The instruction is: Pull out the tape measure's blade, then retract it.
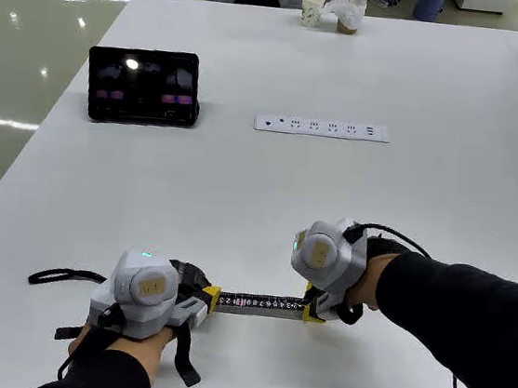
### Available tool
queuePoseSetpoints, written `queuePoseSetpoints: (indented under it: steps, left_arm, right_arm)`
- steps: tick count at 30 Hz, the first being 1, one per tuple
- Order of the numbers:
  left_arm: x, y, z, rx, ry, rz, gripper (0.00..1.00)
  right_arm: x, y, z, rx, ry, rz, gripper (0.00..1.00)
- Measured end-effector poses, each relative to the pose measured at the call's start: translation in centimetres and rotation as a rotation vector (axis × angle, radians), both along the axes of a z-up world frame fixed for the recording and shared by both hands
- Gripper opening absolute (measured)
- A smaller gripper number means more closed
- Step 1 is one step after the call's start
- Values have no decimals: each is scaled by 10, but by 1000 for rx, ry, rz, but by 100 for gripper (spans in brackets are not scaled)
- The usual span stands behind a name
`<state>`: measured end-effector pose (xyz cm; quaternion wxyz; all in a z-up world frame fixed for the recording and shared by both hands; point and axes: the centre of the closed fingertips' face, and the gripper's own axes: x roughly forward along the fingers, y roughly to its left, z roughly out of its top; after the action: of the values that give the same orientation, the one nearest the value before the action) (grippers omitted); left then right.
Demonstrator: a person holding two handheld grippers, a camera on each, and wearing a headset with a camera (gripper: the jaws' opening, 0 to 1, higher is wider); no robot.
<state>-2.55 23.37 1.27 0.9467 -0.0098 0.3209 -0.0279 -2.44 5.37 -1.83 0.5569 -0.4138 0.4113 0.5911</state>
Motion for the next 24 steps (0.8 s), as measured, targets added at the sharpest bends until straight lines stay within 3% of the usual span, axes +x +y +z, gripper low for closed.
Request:
queuePoseSetpoints:
  steps: [24]
  left_arm:
    - [-1, 0, 0, -1, 3, 0, 62]
  right_arm:
    - [-1, 10, 0, 23, -2, 7, 11]
